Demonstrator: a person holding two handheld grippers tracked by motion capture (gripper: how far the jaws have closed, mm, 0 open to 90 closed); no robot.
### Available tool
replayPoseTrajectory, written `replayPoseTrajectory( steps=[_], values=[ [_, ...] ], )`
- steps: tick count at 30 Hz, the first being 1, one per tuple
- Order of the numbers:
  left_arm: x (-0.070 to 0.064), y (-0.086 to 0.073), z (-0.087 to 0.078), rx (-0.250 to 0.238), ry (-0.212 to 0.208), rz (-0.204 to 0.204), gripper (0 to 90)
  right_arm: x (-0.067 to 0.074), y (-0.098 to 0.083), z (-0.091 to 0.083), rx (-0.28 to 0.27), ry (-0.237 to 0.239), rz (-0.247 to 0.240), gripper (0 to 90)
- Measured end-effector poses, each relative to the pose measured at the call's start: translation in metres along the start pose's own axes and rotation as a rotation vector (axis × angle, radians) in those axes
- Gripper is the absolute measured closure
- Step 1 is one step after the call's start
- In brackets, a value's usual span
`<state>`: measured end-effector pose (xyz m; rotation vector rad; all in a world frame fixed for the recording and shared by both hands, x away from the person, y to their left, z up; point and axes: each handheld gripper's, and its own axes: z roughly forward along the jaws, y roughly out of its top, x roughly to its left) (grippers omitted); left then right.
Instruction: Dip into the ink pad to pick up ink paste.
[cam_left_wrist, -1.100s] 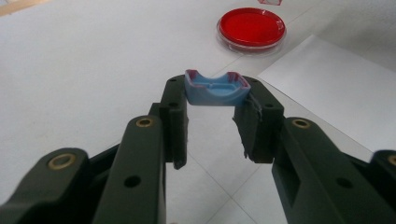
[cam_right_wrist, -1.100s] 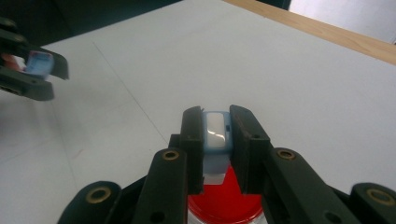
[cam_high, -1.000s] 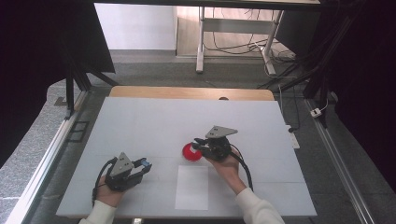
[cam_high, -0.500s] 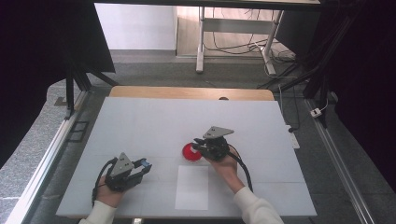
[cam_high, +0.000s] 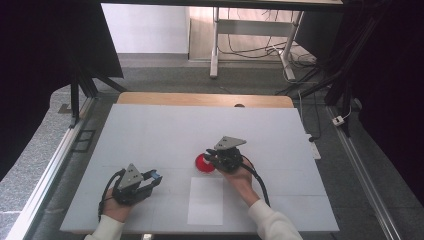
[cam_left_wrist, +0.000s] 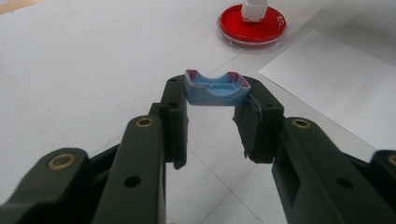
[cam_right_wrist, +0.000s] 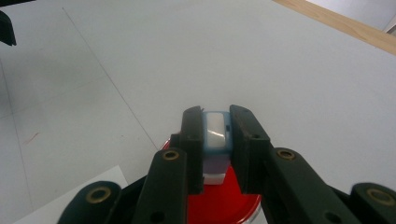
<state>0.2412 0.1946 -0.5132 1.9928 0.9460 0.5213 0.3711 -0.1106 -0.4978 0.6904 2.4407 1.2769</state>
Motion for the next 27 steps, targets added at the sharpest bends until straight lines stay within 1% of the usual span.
replayPoseTrajectory(
  steps=[2,5,6,9,20,23,27],
  values=[
    [0.0,0.0,0.0001,0.001,0.0,0.0,64.8,0.0007,0.0002,0.0007,-0.003,0.0,-0.003,75.0],
    [0.0,0.0,0.0,0.001,0.001,0.0,64.8,0.0009,-0.0003,0.0021,0.012,-0.004,-0.013,75.1],
    [0.0,-0.0001,0.0,0.001,0.0,0.0,64.8,0.0009,-0.0008,0.0028,0.002,0.001,-0.008,75.0],
    [0.0,-0.0001,-0.0003,0.0,0.001,0.0,64.8,0.0009,-0.0004,0.0027,0.011,-0.003,-0.017,75.0],
    [-0.0003,-0.0001,-0.0004,0.0,0.002,0.002,64.8,0.0022,-0.0019,0.0045,0.006,-0.004,-0.013,75.1],
    [-0.0005,0.0,-0.0004,0.002,0.001,0.004,64.8,0.003,-0.0026,0.0055,0.019,-0.009,-0.02,75.2],
    [-0.0005,0.0001,-0.0005,0.001,0.0,0.004,64.7,0.0033,-0.0032,0.0062,0.021,-0.014,-0.027,75.3]
  ],
)
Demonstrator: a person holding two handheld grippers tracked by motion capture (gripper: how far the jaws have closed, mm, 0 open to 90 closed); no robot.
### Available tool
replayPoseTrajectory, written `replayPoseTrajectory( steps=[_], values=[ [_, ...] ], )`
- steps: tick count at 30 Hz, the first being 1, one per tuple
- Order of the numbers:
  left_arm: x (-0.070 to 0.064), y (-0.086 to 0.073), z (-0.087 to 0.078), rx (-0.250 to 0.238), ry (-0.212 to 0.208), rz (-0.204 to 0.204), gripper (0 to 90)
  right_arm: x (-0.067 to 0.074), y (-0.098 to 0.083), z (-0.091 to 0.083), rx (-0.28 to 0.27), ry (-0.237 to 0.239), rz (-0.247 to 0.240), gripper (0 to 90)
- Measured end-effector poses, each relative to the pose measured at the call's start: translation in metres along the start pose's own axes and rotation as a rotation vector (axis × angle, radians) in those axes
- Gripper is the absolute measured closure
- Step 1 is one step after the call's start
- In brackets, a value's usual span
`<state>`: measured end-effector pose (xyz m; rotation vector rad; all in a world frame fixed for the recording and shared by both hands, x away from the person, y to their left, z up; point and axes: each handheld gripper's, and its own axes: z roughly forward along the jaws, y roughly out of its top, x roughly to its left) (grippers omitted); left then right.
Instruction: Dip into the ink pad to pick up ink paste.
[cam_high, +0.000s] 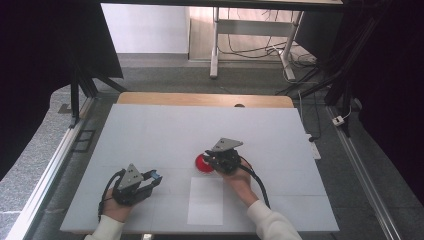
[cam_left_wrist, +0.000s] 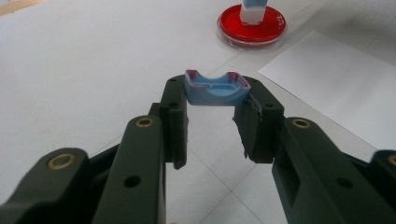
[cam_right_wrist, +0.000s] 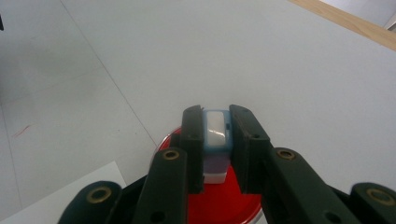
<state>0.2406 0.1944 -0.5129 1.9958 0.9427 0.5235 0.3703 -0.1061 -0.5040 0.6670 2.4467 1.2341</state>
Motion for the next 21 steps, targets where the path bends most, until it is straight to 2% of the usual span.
replayPoseTrajectory(
  steps=[12,21],
  values=[
    [-0.0006,0.0004,-0.0005,0.0,0.004,0.003,64.7,-0.0024,-0.001,-0.0001,0.009,0.013,0.027,75.6],
    [-0.001,0.0007,-0.0004,0.0,0.008,0.004,64.7,-0.0012,-0.0008,0.0001,0.016,0.01,0.018,75.7]
  ],
)
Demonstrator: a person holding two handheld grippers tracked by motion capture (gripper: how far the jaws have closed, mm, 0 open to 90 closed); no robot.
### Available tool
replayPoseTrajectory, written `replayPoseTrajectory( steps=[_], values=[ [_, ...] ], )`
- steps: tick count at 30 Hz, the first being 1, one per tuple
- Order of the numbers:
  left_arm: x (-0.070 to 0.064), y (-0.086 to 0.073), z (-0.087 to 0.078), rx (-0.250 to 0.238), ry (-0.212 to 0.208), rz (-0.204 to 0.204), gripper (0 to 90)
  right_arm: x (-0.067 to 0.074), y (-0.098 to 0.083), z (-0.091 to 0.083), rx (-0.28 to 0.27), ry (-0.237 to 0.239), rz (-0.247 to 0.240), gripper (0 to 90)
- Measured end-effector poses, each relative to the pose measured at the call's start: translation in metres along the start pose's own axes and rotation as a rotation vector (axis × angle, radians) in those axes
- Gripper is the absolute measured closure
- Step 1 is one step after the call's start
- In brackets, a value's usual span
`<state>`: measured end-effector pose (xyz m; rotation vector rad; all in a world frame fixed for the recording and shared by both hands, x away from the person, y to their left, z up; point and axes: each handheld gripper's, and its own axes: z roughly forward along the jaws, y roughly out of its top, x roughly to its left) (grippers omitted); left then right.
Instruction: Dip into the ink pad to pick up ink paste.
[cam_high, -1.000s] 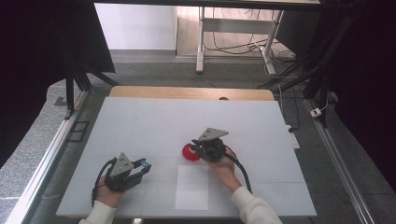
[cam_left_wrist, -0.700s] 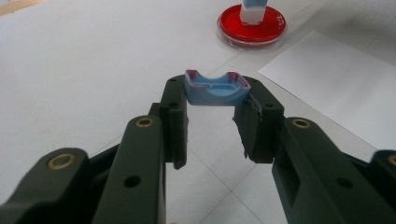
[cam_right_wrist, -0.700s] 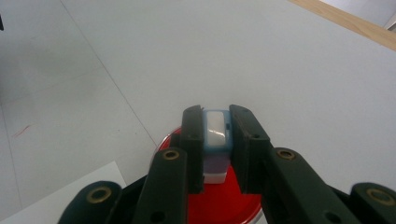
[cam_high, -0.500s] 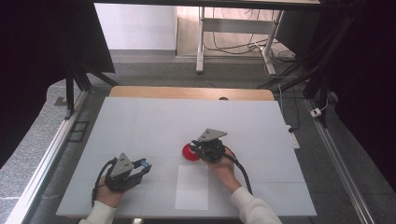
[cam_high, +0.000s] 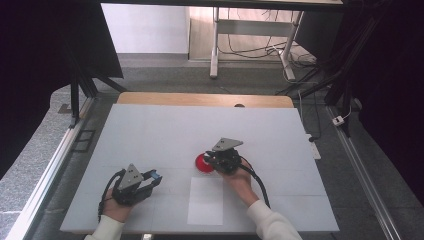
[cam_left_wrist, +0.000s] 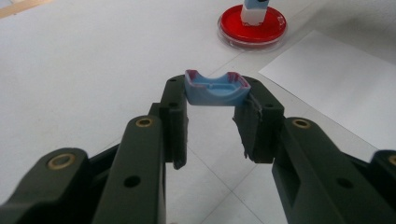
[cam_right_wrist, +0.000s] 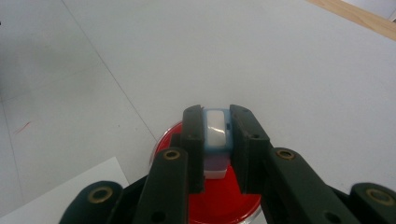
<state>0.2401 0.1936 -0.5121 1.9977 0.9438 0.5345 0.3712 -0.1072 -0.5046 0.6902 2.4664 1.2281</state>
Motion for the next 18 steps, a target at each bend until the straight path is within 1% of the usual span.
replayPoseTrajectory(
  steps=[7,12,15,18],
  values=[
    [-0.0001,-0.0001,-0.0001,0.0,0.0,0.001,64.7,-0.002,-0.0007,-0.0009,0.003,0.006,0.012,75.7],
    [0.0,-0.0001,0.0001,0.002,0.0,0.001,64.7,-0.0038,-0.0017,-0.0006,-0.007,0.017,0.029,75.6],
    [-0.0004,-0.0001,0.0006,0.003,-0.001,0.003,64.7,-0.0037,-0.0016,-0.0009,-0.007,0.016,0.031,75.6],
    [-0.0001,-0.0001,0.0009,0.005,-0.004,0.006,64.6,-0.0026,-0.0007,-0.0021,-0.006,0.01,0.024,75.5]
  ],
)
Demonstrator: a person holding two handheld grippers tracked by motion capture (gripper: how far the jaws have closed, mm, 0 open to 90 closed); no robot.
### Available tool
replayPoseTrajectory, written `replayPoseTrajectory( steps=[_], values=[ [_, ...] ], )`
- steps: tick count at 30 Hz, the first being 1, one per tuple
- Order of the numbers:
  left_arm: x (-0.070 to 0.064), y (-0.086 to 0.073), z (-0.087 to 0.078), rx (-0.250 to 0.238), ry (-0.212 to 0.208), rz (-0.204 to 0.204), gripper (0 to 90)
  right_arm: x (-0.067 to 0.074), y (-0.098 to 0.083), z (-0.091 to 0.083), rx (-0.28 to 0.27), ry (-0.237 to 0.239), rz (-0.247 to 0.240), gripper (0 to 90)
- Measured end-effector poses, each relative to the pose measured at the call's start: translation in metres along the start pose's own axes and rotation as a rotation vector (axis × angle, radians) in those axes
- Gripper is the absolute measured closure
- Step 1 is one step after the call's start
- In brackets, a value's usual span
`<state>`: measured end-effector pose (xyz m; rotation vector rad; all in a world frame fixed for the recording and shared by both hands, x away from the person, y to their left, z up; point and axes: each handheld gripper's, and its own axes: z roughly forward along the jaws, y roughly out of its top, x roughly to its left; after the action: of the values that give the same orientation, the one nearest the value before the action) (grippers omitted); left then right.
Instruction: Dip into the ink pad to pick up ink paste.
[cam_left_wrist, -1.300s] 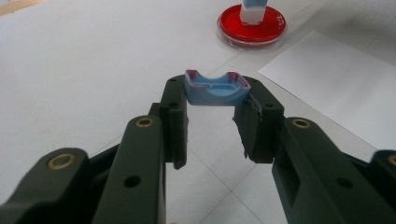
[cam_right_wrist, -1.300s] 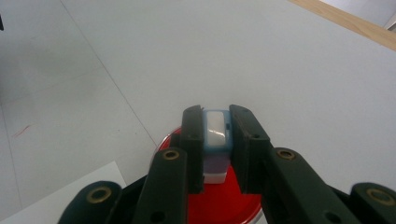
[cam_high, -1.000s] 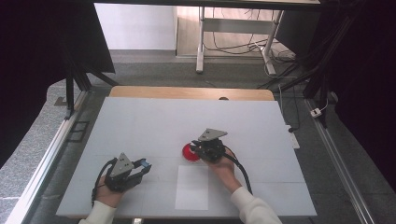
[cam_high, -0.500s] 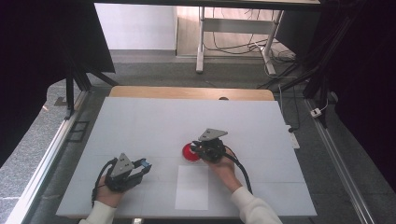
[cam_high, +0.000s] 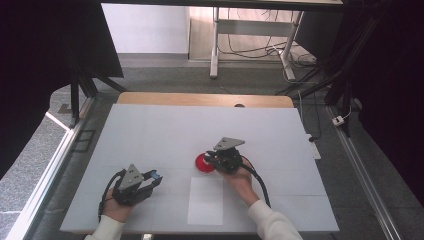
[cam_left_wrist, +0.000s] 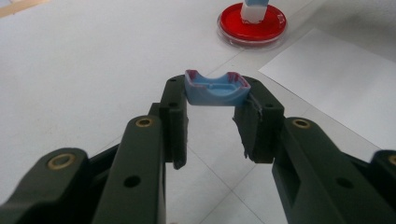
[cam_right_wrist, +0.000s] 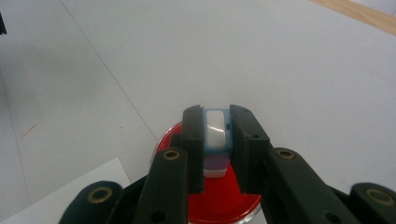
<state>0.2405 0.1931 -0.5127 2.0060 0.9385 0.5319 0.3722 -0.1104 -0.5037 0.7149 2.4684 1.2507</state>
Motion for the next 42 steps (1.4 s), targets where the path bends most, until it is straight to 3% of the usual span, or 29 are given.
replayPoseTrajectory(
  steps=[4,7,11,22,42],
  values=[
    [0.001,0.0,0.0,0.0,-0.002,-0.001,64.6,0.001,0.004,-0.006,-0.027,-0.015,-0.015,75.4],
    [0.001,0.0,0.0,-0.001,-0.001,-0.002,64.6,-0.003,0.005,-0.011,-0.072,0.012,0.029,75.4],
    [0.001,0.0,0.0,0.0,0.0,-0.002,64.6,-0.004,0.007,-0.016,-0.083,0.012,0.032,75.3],
    [0.001,0.0,-0.001,0.0,0.003,-0.001,64.6,-0.003,0.01,-0.019,-0.05,-0.019,-0.007,75.3],
    [0.001,-0.001,0.0,0.005,-0.002,0.0,64.5,-0.007,0.006,-0.011,-0.003,-0.029,-0.017,75.3]
  ],
)
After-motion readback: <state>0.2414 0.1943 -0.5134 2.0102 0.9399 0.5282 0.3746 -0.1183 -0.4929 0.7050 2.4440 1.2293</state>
